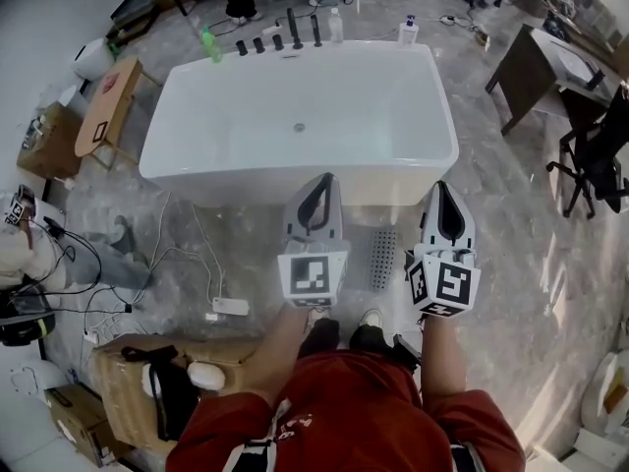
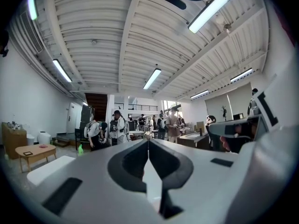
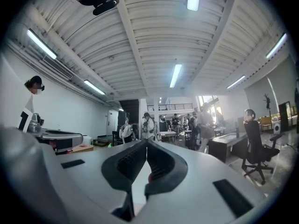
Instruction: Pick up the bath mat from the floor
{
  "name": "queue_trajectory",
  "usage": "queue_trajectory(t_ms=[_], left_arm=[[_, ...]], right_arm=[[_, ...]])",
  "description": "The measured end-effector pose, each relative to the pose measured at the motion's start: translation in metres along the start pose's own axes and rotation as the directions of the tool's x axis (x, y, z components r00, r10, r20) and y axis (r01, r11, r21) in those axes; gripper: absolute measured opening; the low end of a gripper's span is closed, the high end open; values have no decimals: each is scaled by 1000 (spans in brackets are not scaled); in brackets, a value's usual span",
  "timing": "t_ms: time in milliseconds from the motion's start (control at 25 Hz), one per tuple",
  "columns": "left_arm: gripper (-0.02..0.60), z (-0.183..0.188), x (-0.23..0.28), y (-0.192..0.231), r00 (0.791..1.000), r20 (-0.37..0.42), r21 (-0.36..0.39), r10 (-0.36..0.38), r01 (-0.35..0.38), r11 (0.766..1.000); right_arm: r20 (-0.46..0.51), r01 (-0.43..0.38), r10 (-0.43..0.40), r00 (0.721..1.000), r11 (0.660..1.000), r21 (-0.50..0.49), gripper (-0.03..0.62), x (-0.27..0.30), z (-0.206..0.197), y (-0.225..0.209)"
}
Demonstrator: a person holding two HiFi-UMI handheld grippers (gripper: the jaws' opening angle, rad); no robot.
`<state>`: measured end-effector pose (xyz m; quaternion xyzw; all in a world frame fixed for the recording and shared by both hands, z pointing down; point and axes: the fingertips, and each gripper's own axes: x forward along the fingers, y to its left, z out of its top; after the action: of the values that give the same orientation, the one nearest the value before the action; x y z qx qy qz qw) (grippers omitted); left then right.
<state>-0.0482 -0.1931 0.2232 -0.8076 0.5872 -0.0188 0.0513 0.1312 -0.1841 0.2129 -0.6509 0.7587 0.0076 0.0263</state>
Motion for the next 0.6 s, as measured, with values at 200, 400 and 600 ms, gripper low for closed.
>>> queue_trajectory(t_ms=[200, 400, 600], left_arm=[[15, -30, 5, 9, 998, -55, -44, 4, -7, 999], [15, -67, 3, 14, 992, -122, -67, 11, -19, 998], [15, -116, 1, 19, 983, -185, -89, 1, -18, 996]], right_arm=[[-66, 4, -3, 998, 1000, 6, 12, 13, -36, 9], [-141, 2, 0, 990, 1000, 12, 12, 13, -77, 12], [-199, 26, -27, 980, 1000, -7, 12, 10, -123, 10]])
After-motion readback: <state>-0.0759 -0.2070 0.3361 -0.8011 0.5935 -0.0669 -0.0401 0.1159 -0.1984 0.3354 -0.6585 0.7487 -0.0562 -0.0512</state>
